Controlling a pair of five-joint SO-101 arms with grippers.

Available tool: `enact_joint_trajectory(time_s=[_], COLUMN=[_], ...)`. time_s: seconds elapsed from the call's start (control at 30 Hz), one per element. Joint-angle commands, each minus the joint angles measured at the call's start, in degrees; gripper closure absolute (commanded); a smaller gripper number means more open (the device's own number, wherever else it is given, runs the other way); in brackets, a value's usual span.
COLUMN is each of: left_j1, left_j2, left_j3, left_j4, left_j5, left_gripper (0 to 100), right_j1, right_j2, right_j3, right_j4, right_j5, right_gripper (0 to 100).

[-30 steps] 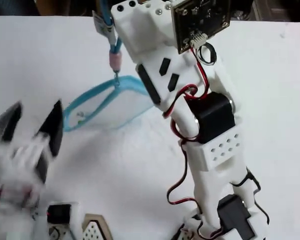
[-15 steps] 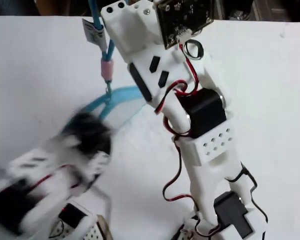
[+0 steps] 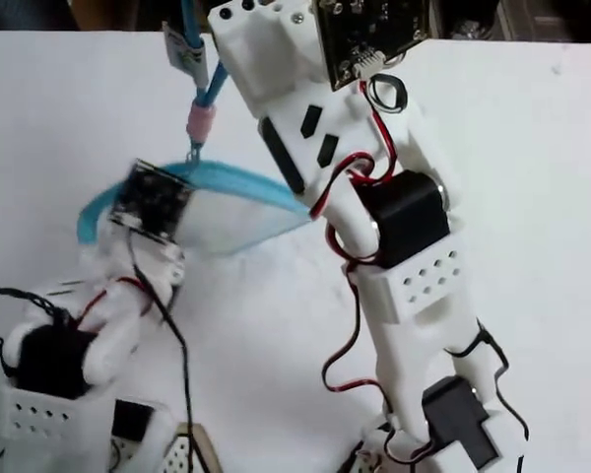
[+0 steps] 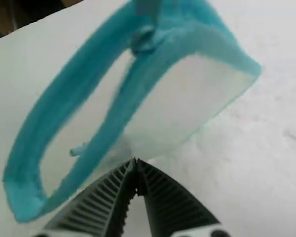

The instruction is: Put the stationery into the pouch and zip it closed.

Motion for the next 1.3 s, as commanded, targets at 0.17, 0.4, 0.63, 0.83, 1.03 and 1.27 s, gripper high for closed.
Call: enact_joint_trajectory(time_s=[0.17,0.4,0.63,0.83,1.03,1.27], left_j1=[-9.71,-7.52,-1.80,0.22,3.74,6.64], left_j2=[0.57,0.66,0.66,0.75,0.75,0.66], left_j3=[0.79,7.65,13.10,13.36,12.40,9.93], left_j4=[-14.51,-24.00,-35.43,-39.91,-38.42,-36.04], left_j5=[0.00,7.30,13.54,16.70,21.01,22.33], left_gripper=[98,98,98,98,92,91], right_j1=[0.04,-3.38,-7.34,-6.99,-6.90,-3.47], right_j2=[-1.63,-5.93,-8.92,-9.10,-8.40,-8.66], right_j3=[-2.37,-2.02,-2.02,-2.29,-1.93,2.55], right_j4=[0.04,1.89,6.37,6.55,8.84,8.48], right_j5=[0.26,0.00,0.00,0.09,0.00,0.00], right_gripper=[98.2,98.2,98.2,98.2,98.2,98.2])
